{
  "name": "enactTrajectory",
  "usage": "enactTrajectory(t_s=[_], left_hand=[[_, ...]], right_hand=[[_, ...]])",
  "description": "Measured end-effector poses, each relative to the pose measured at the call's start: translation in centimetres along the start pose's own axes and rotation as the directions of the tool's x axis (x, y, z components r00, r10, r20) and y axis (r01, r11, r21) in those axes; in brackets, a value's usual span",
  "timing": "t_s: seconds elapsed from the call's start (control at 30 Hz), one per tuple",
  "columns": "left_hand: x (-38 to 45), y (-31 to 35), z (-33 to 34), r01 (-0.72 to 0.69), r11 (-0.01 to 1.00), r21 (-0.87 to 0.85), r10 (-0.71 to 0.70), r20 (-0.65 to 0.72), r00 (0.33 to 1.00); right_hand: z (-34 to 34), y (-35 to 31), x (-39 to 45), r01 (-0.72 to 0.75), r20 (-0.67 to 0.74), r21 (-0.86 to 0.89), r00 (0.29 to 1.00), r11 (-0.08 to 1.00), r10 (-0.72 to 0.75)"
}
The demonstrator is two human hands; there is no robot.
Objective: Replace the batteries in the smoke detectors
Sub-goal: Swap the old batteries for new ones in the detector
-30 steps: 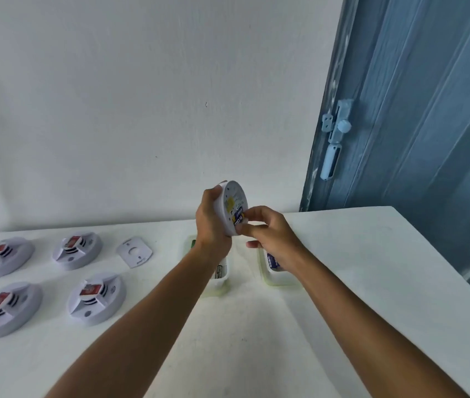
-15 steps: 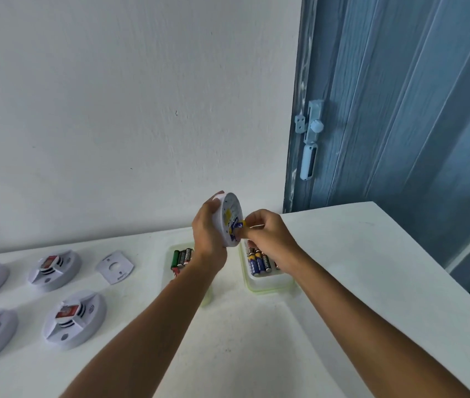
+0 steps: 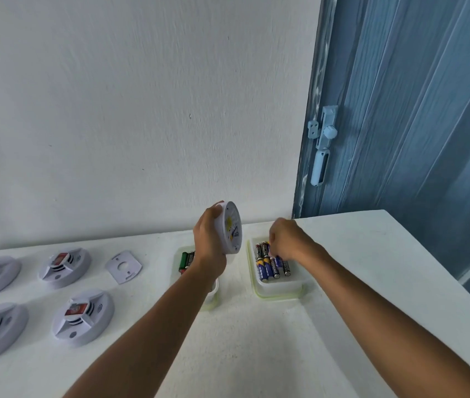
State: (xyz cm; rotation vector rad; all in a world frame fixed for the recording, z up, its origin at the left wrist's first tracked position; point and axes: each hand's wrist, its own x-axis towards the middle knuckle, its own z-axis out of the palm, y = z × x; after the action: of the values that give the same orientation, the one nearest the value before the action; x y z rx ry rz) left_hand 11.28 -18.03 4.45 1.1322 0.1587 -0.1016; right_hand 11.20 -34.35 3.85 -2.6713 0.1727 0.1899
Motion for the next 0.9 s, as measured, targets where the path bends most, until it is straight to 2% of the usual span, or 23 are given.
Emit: enactTrajectory(t_s=[0.07, 0.2, 0.27, 0.33, 0.4, 0.47, 0.7, 0.9], left_hand=[[-0.1, 0.0, -0.1, 0.01, 1.0, -0.011, -0.01, 0.005, 1.0], [-0.4, 0.1, -0.3, 0.046, 0.999, -0.024, -0.045, 0.012, 0.999], [-0.3, 0.1, -0.4, 0.068, 0.997, -0.046, -0.067, 0.02, 0.998], [-0.3, 0.0, -0.6, 0.085, 0.993, -0.087, -0.081, 0.045, 0.996], [-0.4, 0.1, -0.7, 0.099, 0.989, -0.111, -0.089, 0.088, 0.992], [-0.6, 0.2, -0.6, 0.135, 0.984, -0.114, -0.12, 0.132, 0.984], [-0.8, 0.5, -0.4, 0.131, 0.989, -0.067, -0.124, 0.106, 0.987], [-0.8, 0.2, -0.1, 0.109, 0.992, -0.064, -0.106, 0.05, 0.993]], right_hand=[[0.8, 0.0, 0.1, -0.026, 0.03, -0.153, 0.999, 0.988, 0.03], [1.1, 0.1, 0.1, -0.052, -0.024, -0.177, 0.999, 0.983, 0.049], [0.6, 0.2, 0.0, -0.032, -0.063, -0.106, 0.998, 0.994, 0.026], [0.1, 0.0, -0.3, 0.077, -0.114, 0.121, 0.991, 0.99, -0.063], [-0.5, -1.1, -1.6, 0.215, -0.138, 0.41, 0.975, 0.887, -0.172], [-0.4, -2.4, -3.0, 0.287, -0.153, 0.538, 0.958, 0.793, -0.243], [1.3, -3.9, -4.3, 0.338, -0.283, 0.584, 0.937, 0.738, -0.204], [1.2, -4.5, -4.9, 0.409, -0.349, 0.515, 0.903, 0.753, -0.252]])
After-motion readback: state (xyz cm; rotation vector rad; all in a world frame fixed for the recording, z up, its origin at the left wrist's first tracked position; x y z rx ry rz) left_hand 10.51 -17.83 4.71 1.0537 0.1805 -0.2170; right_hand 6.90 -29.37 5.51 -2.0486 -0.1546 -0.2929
